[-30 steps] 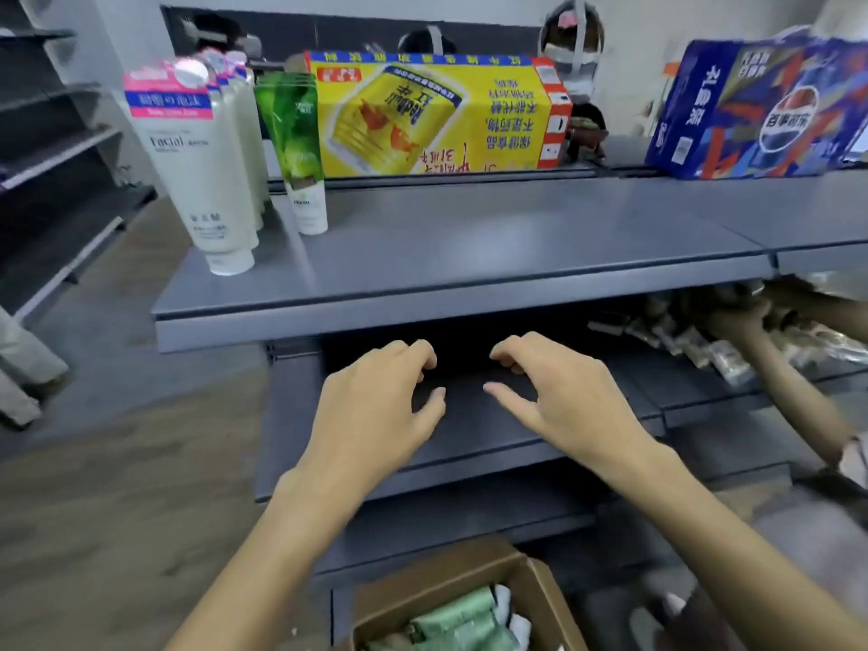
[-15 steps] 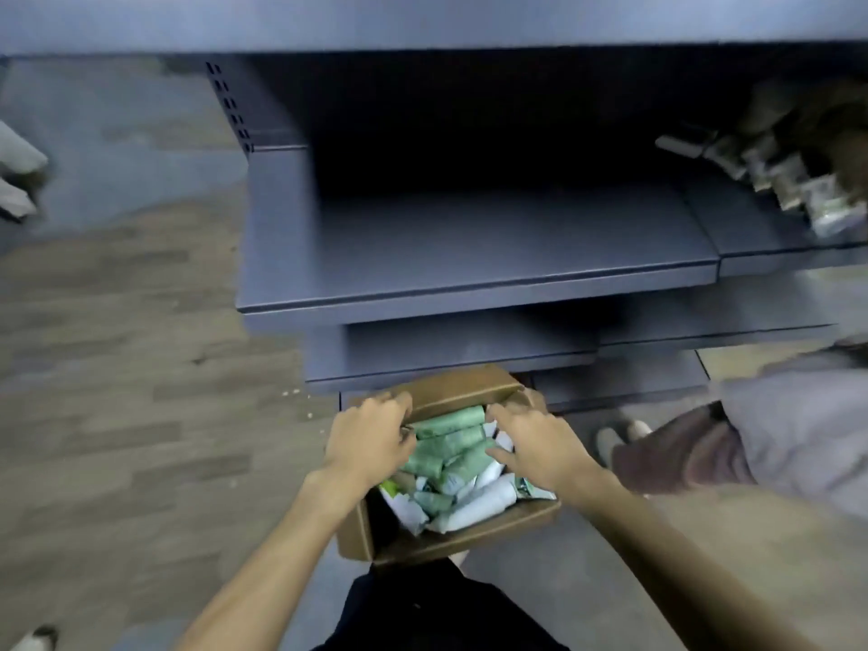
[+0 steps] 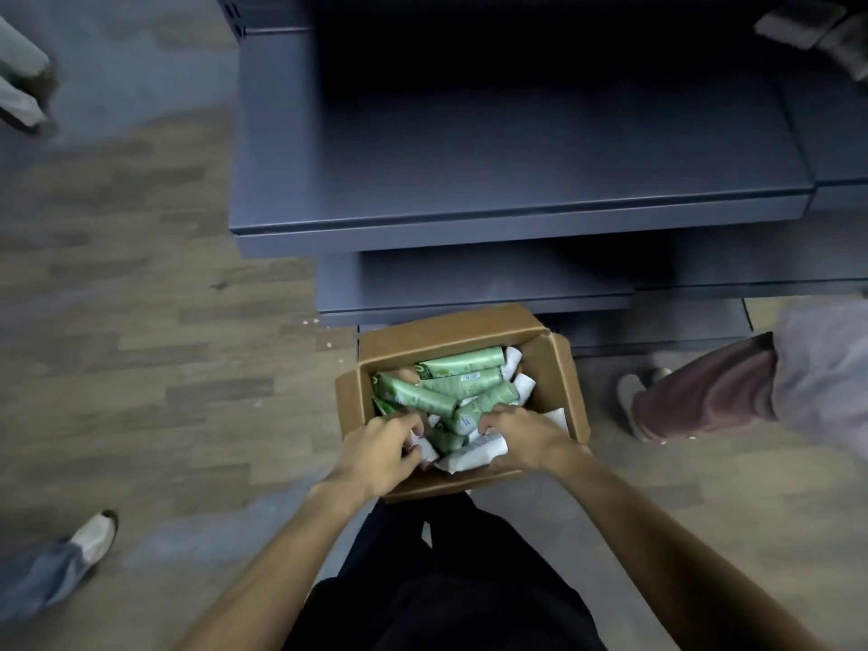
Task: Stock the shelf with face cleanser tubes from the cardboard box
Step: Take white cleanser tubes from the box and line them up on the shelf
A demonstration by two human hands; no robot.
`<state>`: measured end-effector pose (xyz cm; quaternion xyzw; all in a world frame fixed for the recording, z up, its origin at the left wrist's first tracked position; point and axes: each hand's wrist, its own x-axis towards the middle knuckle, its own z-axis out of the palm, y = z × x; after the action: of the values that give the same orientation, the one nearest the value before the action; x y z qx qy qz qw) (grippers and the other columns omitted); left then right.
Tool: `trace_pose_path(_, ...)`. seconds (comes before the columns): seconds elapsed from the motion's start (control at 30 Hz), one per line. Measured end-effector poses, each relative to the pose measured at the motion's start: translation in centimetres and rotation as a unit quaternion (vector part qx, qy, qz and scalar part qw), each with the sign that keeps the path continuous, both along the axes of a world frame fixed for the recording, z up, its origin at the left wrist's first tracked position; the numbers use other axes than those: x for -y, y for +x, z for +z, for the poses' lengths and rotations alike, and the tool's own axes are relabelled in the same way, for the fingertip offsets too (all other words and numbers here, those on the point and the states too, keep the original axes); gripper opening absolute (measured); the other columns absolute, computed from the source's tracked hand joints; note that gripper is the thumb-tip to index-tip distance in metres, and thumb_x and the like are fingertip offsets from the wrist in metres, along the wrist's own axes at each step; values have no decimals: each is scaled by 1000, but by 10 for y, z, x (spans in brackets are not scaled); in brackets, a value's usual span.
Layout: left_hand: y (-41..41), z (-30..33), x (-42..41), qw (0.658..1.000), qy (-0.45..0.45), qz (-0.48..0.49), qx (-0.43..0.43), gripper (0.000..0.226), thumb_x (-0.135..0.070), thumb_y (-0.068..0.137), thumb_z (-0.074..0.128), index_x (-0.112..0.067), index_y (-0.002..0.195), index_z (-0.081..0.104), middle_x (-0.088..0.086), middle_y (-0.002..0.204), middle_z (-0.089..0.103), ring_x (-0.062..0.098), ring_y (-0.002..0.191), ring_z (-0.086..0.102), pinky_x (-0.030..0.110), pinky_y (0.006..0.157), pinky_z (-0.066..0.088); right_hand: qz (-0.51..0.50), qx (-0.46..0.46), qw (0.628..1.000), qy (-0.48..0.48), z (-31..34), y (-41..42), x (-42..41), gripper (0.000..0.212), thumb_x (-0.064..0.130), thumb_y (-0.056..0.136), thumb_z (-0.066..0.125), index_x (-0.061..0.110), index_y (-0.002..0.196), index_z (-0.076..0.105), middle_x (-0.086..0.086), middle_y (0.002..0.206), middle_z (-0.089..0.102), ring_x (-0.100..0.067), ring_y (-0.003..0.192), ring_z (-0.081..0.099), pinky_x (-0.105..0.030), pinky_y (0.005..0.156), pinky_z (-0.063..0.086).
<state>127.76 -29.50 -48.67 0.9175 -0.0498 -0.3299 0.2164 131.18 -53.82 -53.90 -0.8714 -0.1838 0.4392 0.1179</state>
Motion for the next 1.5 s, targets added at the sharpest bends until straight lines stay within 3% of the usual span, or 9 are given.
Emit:
trace_pose_path(0.3,-3,-4,-14,1000,-10,21,-5,17,-25,93,59,-27,110,61,-11,103,71,14,97,65,34,80,54,14,52,998,39,-15,16,-4,42,29,87,62,23,129,53,0,129,52,-23,118,55,-31,78,41)
trace_pose_path(0.7,-9,-7,-13,1000,-5,18,-8,16,-30,94,58,-31,110,59,-14,106,71,11,97,65,32,79,54,62,57,996,-43,-26,16,-19,69,33,81,75,19,142,45,-7,138,50,-27,129,48,-41,104,45)
trace_pose_path(0.83,-10,-5,-17,1000,-12,25,-2,16,-30,93,58,-30,109,59,-14,101,70,12,94,65,33,79,54,97,34,993,-64,-25,14,-22,53,21,82,75,20,132,58,-7,132,47,-26,124,51,-37,102,46)
trace_pose_path(1.03,-17,-3,-22,999,-22,37,15,18,-30,94,58,-30,112,59,-14,101,71,10,93,65,29,79,52,92,63,992,-60,-18,8,-22,48,13,84,70,22,130,59,-3,127,59,-25,118,58,-35,95,48)
trace_pose_path(1.13,-19,-1,-22,998,-32,46,13,17,-31,93,59,-31,111,59,-14,99,70,8,90,65,29,78,53,26,87,995,-29,-9,4,-18,47,21,85,72,26,129,55,0,128,61,-26,116,60,-36,94,48)
trace_pose_path(1.23,-19,2,-22,997,-42,59,9,17,-31,92,60,-30,109,60,-15,96,69,7,88,64,28,76,53,-115,108,987,41,5,3,-14,45,28,84,74,30,123,54,4,122,65,-22,111,63,-35,90,51)
trace_pose_path(1.3,-14,5,-21,996,-55,68,8,15,-28,91,61,-29,106,61,-16,90,67,6,87,63,27,76,53,-233,102,959,123,17,4,-15,47,27,81,79,23,122,57,4,116,68,-17,108,64,-30,91,52)
trace_pose_path(1.37,-5,12,-21,995,-65,78,18,14,-25,90,63,-28,103,61,-17,86,66,5,86,63,28,78,53,-316,91,926,186,36,9,-21,51,25,78,84,16,121,60,2,112,67,-13,104,63,-17,89,51)
trace_pose_path(1.5,24,36,-25,991,-76,88,73,17,-20,89,63,-23,105,61,-10,86,68,13,87,63,33,82,52,-344,114,895,259,82,28,-33,48,26,77,85,14,116,60,0,111,69,-11,103,63,-21,91,53)
